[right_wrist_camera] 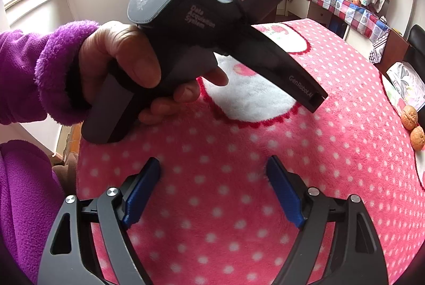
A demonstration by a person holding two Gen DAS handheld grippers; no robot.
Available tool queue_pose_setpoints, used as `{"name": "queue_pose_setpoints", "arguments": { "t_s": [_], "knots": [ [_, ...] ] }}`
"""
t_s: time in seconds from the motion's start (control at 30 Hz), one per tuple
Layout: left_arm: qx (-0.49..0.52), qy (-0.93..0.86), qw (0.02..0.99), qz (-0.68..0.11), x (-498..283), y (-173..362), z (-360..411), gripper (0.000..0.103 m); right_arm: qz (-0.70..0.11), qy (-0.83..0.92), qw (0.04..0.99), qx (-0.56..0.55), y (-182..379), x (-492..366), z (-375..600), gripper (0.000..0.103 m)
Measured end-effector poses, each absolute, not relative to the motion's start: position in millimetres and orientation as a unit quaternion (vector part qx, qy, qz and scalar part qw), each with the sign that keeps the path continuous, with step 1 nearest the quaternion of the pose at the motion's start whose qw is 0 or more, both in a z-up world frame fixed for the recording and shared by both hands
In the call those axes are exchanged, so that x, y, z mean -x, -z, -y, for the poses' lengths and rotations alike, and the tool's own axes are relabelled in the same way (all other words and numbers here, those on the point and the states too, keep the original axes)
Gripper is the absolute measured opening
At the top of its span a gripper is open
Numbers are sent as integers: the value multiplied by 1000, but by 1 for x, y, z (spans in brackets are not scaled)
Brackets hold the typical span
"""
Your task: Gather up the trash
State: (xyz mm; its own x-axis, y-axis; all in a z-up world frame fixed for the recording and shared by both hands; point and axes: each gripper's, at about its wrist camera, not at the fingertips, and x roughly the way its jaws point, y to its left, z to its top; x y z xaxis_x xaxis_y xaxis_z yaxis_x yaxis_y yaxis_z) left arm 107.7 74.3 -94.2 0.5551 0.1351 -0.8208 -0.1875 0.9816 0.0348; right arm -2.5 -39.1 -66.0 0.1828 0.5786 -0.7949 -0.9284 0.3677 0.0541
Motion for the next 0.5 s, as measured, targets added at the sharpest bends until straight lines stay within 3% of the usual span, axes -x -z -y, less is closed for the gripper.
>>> {"name": "queue_pose_setpoints", "arguments": {
  "t_s": [0.5],
  "knots": [
    [28,-91,881,-463,-108,94,-74,99,-381,-513,734,230,66,3,39,83]
  ]
}}
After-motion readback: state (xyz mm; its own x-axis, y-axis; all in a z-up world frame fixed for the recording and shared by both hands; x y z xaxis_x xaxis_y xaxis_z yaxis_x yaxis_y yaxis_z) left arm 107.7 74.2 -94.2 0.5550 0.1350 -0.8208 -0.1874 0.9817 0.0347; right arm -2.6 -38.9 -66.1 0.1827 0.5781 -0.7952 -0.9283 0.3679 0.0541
